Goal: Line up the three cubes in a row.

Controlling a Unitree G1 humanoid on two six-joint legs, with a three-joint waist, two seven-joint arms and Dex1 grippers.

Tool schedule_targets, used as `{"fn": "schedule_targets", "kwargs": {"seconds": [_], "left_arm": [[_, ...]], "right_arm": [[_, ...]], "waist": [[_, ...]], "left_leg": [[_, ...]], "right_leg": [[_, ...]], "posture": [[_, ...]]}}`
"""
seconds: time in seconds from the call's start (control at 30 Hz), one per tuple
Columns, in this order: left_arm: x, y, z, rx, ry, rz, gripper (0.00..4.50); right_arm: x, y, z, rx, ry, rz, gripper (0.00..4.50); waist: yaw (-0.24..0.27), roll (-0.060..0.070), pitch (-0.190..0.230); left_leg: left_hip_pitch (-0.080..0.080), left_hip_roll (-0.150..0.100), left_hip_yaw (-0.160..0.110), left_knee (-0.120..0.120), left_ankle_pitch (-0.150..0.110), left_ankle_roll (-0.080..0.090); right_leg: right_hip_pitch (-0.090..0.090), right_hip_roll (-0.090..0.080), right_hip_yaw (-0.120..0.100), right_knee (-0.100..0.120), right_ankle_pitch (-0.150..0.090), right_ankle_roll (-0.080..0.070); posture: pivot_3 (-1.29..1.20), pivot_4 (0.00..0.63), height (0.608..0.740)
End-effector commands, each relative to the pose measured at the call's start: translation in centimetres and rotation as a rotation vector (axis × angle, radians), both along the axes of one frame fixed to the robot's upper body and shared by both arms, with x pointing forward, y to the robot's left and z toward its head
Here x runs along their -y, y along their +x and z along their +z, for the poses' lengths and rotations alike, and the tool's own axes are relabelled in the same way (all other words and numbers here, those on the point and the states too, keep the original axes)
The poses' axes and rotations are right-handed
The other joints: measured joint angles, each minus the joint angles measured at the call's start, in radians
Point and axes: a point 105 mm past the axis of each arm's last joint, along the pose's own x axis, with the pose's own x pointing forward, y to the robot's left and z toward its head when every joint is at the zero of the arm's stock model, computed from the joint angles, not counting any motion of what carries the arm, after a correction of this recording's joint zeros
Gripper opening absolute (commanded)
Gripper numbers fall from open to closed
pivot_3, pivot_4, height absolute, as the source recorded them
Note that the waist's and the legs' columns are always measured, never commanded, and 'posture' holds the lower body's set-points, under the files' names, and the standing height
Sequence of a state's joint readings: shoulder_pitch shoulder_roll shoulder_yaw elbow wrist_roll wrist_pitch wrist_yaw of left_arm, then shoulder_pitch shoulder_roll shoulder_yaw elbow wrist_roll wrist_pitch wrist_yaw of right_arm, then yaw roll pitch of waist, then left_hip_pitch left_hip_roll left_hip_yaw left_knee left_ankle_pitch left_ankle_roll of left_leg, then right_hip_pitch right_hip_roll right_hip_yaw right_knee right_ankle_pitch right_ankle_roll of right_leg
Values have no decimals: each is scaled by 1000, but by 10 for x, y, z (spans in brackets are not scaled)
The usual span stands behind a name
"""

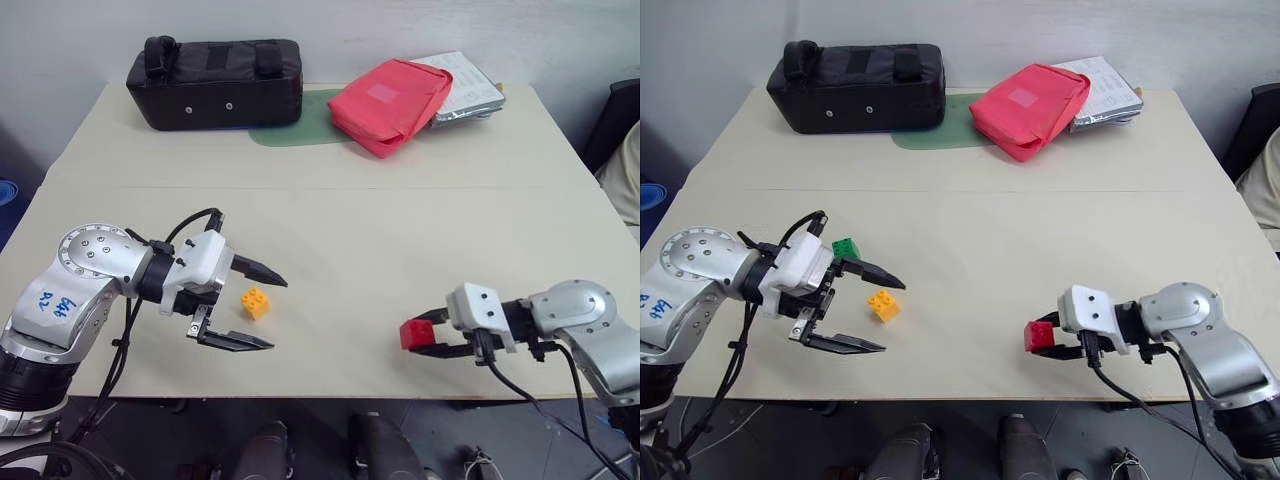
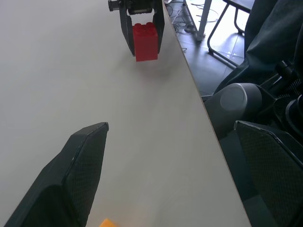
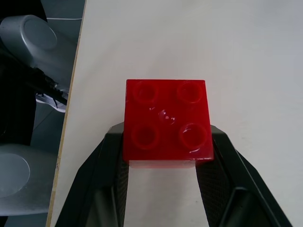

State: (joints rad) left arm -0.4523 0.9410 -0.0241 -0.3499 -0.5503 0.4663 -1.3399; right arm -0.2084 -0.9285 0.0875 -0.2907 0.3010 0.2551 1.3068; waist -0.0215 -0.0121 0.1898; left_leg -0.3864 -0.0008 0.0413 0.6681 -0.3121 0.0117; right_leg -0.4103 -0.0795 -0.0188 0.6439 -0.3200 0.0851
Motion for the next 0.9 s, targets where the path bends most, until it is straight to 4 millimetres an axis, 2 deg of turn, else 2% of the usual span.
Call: {"fn": "schedule_targets", "kwargs": {"seconds": [0.03, 0.4, 0.63, 0.7, 0.83, 0.9], "left_arm": [[4, -8, 1, 27, 2, -30, 4500], [7, -6, 5, 28, -10, -12, 4500], [7, -1, 6, 37, -14, -3, 4500], [7, -1, 6, 38, -17, -3, 4500], [8, -1, 6, 39, -18, -6, 4500], [7, -1, 6, 38, -18, -6, 4500]], "right_arm": [[-9, -2, -2, 19, 7, 42, 1510], [-14, 5, -21, 3, -25, 70, 1510], [-14, 1, -24, -25, -23, 90, 1510], [-13, 5, -25, -11, -31, 72, 2248], [-13, 6, -25, -7, -31, 65, 3437], [-12, 5, -24, -7, -32, 67, 4201]], "waist": [[-1, 0, 0], [0, 0, 0], [0, 0, 0], [0, 0, 0], [0, 0, 0], [0, 0, 0]], "left_leg": [[0, 0, 0, 0, 0, 0], [0, 0, 0, 0, 0, 0], [0, 0, 0, 1, 0, 0], [0, 0, 0, 1, 0, 0], [0, 0, 0, 1, 0, 0], [0, 0, 0, 0, 0, 0]], "right_leg": [[0, 0, 0, 0, 0, 0], [0, 0, 0, 1, 0, 0], [0, 0, 0, 1, 0, 0], [0, 0, 0, 1, 0, 0], [0, 0, 0, 1, 0, 0], [0, 0, 0, 1, 0, 0]], "posture": [[0, 150, 740], [0, 150, 740], [0, 150, 740], [0, 150, 740], [0, 150, 740], [0, 150, 740]]}}
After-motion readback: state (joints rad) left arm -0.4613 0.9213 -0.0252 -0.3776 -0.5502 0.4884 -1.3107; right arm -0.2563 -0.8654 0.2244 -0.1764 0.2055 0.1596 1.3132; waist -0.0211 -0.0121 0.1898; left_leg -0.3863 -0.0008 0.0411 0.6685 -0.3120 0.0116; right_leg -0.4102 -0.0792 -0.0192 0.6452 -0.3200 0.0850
